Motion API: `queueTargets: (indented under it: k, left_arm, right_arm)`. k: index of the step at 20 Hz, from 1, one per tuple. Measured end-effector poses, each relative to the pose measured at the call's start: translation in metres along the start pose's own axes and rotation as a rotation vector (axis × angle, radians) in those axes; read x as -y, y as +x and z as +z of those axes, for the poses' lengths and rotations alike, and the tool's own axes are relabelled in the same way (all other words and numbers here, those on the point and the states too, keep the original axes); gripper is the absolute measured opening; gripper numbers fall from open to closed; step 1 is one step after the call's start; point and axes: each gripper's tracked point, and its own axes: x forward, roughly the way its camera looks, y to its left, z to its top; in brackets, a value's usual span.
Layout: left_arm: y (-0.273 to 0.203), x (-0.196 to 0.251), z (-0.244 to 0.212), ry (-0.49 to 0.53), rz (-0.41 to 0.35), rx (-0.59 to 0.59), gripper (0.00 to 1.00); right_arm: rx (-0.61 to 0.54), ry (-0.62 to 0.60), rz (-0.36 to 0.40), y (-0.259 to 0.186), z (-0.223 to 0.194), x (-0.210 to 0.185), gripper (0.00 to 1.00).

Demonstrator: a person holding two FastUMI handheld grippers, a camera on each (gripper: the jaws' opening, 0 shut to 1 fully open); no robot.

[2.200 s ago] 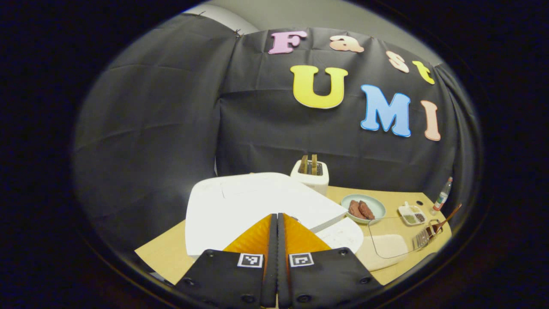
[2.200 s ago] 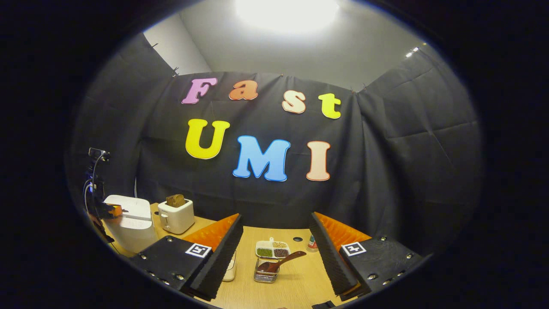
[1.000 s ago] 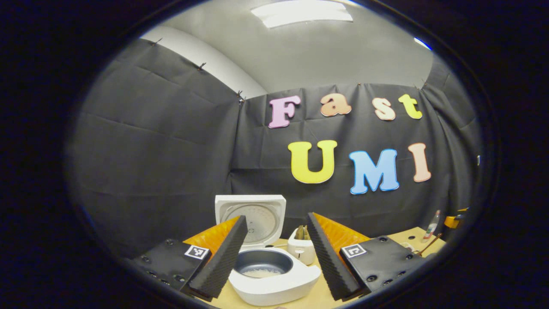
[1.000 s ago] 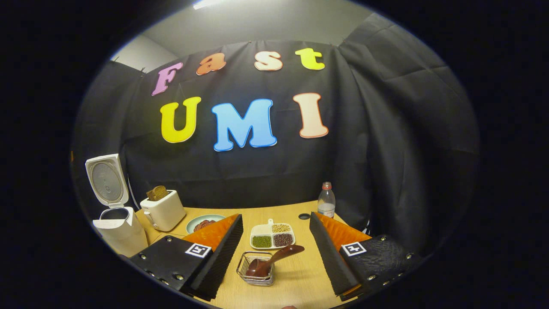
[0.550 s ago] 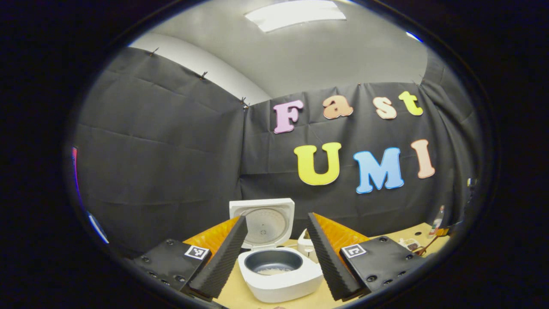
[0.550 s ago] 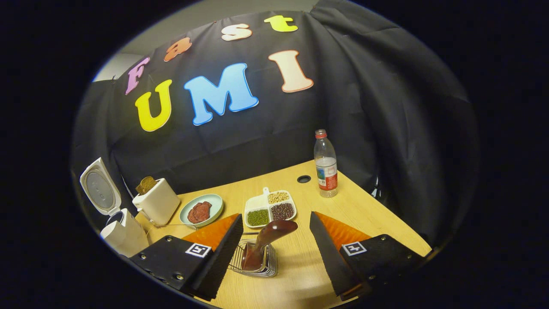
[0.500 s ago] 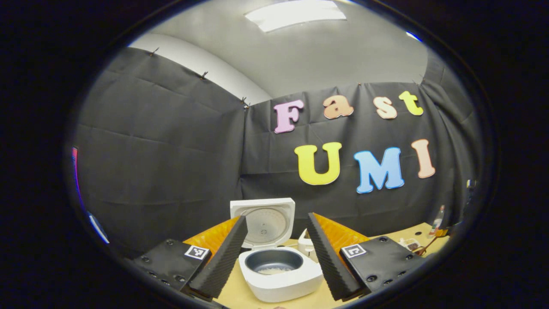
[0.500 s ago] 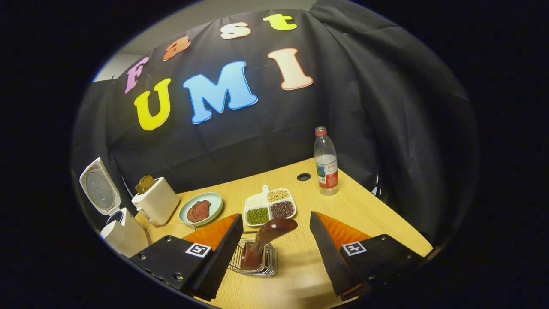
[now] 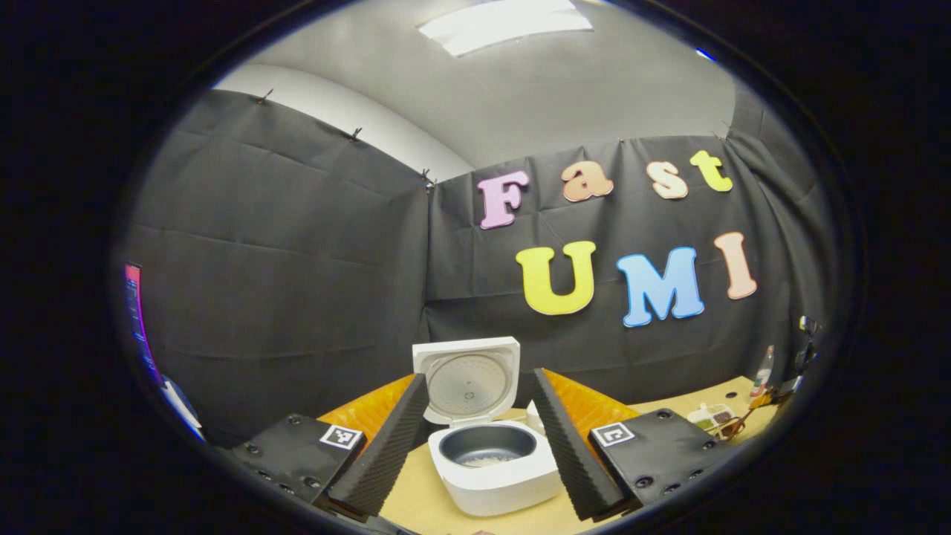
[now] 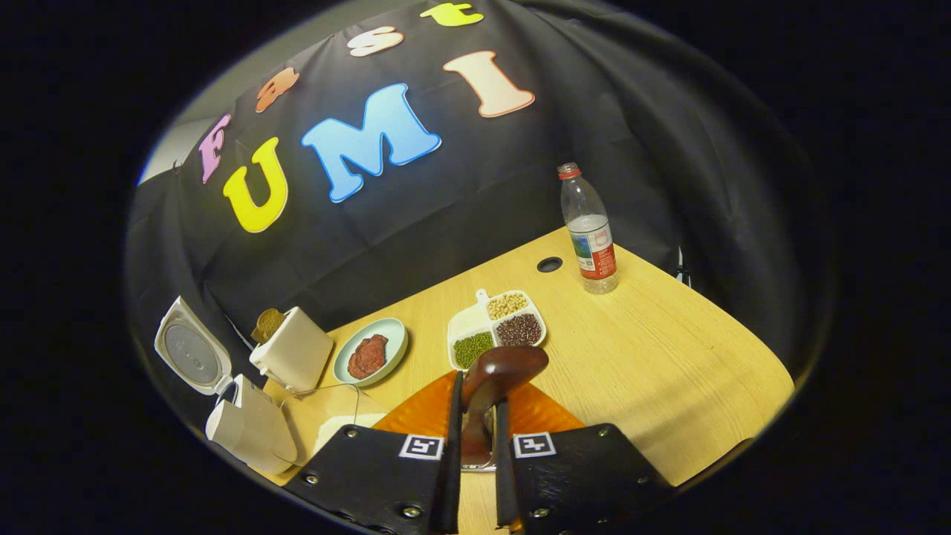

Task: Close the left gripper, press the button to open the rice cooker; take a wooden spoon from the chopstick holder with the right hand, scoop a spoonful of rice and pour it into the rice cooker, then put the wooden spoon back into the chopstick holder.

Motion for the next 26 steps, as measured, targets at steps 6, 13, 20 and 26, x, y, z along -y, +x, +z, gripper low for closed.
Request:
queueTargets:
  k: [6, 13, 20, 26]
  left_arm:
    - [0.003, -0.018, -0.005, -0.029, 0.008, 0.002, 0.95]
    - [0.009, -0.039, -0.018, -0.049, -0.013, -0.008, 0.97]
    - [0.021, -0.072, -0.031, -0.061, -0.025, -0.015, 0.96]
    - [0.027, -0.098, -0.041, -0.034, -0.045, -0.027, 0.96]
  right_arm:
    - [0.065, -0.089, 0.018, -0.018, 0.026, -0.027, 0.13]
    - [0.162, -0.137, 0.035, -0.046, 0.057, -0.068, 0.13]
    - [0.192, -0.164, 0.118, -0.055, 0.052, -0.14, 0.13]
    - [0.165, -0.228, 0.139, -0.033, 0.017, -0.183, 0.13]
